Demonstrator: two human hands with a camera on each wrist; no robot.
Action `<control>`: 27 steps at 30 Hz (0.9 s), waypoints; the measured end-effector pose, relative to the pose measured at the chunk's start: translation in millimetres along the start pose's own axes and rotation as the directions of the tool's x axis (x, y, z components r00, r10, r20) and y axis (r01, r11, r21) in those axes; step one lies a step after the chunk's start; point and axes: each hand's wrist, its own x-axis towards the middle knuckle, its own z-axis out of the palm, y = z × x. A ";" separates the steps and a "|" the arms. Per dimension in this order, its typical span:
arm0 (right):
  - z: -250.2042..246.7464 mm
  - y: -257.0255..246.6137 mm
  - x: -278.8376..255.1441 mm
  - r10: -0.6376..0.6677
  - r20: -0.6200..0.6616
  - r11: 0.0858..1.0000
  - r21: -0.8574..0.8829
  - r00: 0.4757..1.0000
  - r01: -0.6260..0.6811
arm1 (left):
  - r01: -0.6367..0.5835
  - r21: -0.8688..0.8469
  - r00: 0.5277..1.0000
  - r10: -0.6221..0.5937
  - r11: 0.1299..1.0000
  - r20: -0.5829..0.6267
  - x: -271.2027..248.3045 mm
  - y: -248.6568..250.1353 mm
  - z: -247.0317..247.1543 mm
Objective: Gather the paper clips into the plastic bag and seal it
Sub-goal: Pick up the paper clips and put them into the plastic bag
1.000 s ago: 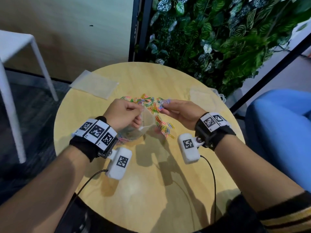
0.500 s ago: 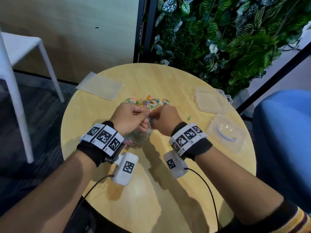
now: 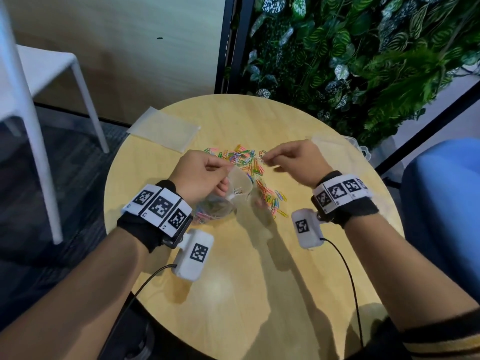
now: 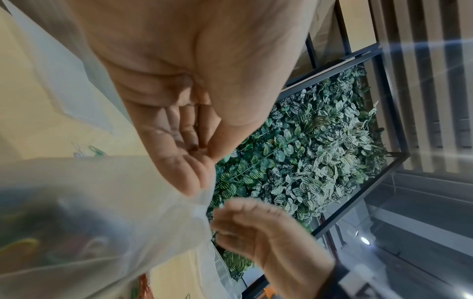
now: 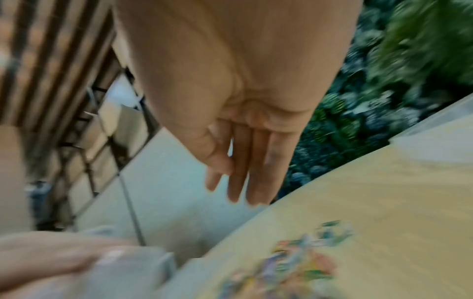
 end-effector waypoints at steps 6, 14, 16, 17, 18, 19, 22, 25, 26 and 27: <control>13.8 95.6 20.4 0.512 -0.072 0.733 -0.483 0.856 -0.479 | 0.017 0.013 0.999 -0.017 1.000 -0.027 -5.7 -2.8 -14.0; 99.1 70.2 32.3 0.262 0.141 0.784 -0.608 0.955 -0.125 | 0.002 0.010 0.999 -0.002 1.000 -0.033 -3.6 -2.6 -18.2; 114.8 62.7 23.9 0.183 0.157 0.771 -0.635 0.971 -0.043 | -0.004 0.027 1.000 0.005 1.000 -0.030 -4.4 -1.7 -18.6; 118.2 57.9 19.0 0.154 0.175 0.749 -0.662 0.972 0.001 | -0.006 0.034 1.000 0.007 0.999 -0.029 -4.4 -1.4 -19.4; 119.5 58.7 17.8 0.130 0.201 0.740 -0.672 0.971 0.040 | -0.007 0.034 1.000 0.008 0.999 -0.025 -4.4 -1.3 -20.2; 116.6 55.0 15.6 0.111 0.222 0.741 -0.668 0.969 0.068 | -0.008 0.031 1.000 0.009 0.999 -0.021 -4.4 -1.0 -20.6; 99.7 45.0 10.7 0.088 0.210 0.712 -0.697 0.974 0.086 | -0.017 0.026 1.000 0.017 1.000 -0.007 -5.5 0.1 -19.7; 85.7 39.9 7.3 0.114 0.186 0.670 -0.739 0.976 0.063 | -0.020 0.037 1.000 0.020 0.999 0.001 -6.4 0.1 -17.2; 82.4 41.7 8.6 0.121 0.166 0.672 -0.740 0.979 0.042 | -0.020 0.040 1.000 0.020 0.999 0.001 -6.5 0.2 -16.0; 78.9 41.0 8.7 0.137 0.134 0.697 -0.717 0.981 0.000 | -0.019 0.042 1.000 0.019 0.999 0.002 -6.2 0.0 -14.7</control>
